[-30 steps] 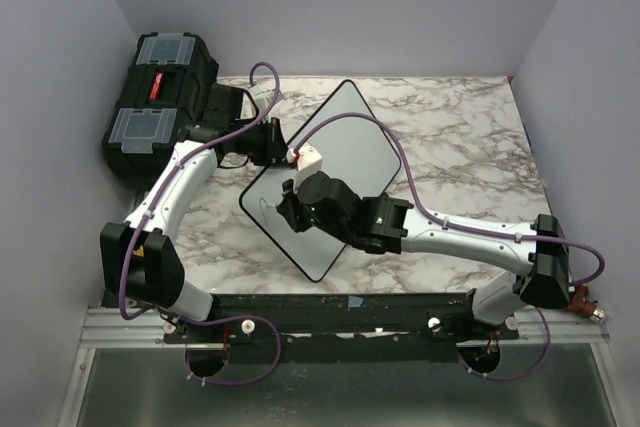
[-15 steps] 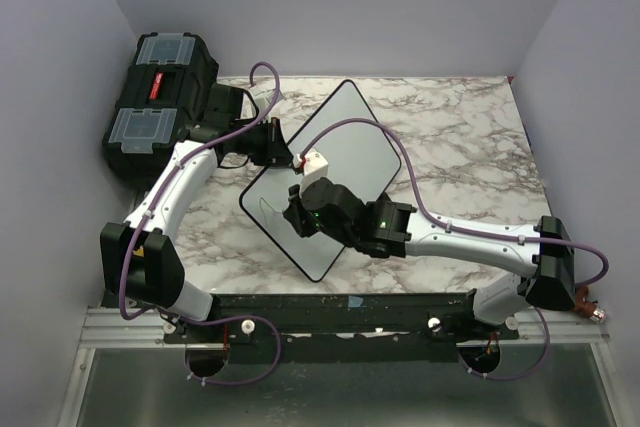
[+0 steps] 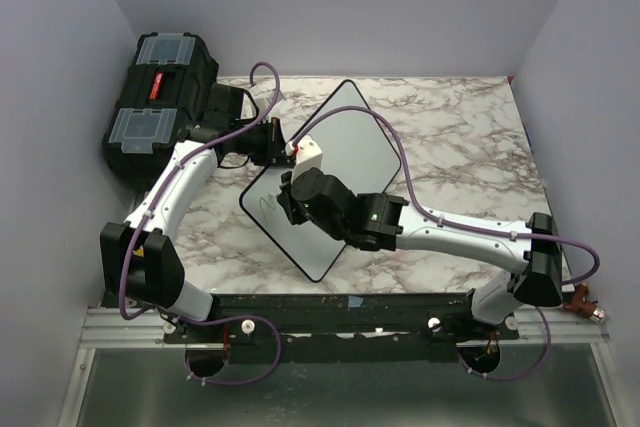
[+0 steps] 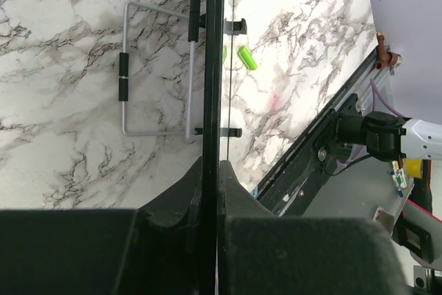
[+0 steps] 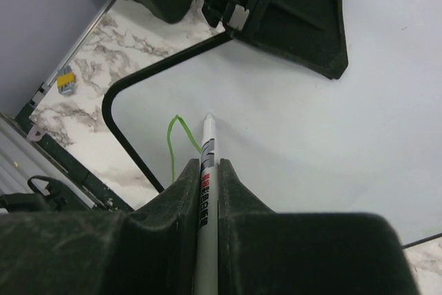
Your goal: Write a sentence on the whiteboard
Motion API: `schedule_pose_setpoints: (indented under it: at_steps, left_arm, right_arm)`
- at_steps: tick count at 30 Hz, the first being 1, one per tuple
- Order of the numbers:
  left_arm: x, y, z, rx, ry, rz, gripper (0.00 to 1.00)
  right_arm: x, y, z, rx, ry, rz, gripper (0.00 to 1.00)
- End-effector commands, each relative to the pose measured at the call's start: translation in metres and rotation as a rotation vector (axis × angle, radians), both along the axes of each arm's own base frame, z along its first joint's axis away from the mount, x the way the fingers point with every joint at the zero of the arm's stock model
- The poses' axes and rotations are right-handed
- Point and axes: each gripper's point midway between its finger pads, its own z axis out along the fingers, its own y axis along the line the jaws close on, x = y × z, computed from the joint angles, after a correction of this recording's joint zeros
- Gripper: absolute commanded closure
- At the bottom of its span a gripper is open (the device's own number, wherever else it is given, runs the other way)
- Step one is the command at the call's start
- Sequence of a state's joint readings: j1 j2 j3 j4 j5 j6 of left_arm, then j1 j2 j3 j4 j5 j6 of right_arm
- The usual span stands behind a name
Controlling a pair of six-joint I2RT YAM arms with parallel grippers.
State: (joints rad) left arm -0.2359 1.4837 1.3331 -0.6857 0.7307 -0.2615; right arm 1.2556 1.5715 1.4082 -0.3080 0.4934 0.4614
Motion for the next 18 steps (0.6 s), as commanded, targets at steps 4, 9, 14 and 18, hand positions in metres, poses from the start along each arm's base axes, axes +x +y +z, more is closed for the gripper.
schedule_pose_setpoints:
  at_steps: [4, 9, 14, 18]
  left_arm:
    - [0.021, 0.011, 0.011, 0.075, -0.145, 0.052, 1.00]
    - [0.022, 0.012, 0.010, 0.085, -0.137, 0.061, 1.00]
    - [0.022, 0.012, 0.010, 0.086, -0.141, 0.060, 1.00]
    - [0.022, 0.012, 0.011, 0.086, -0.142, 0.060, 1.00]
  right_arm:
    - [0.021, 0.003, 0.005, -0.029, -0.044, -0.064, 0.99]
    - [0.020, 0.002, 0.001, -0.039, -0.039, -0.057, 0.99]
    - [0.014, -0.007, -0.013, -0.053, -0.009, -0.056, 0.99]
    - [0.008, -0.018, -0.025, -0.062, 0.018, -0.062, 0.99]
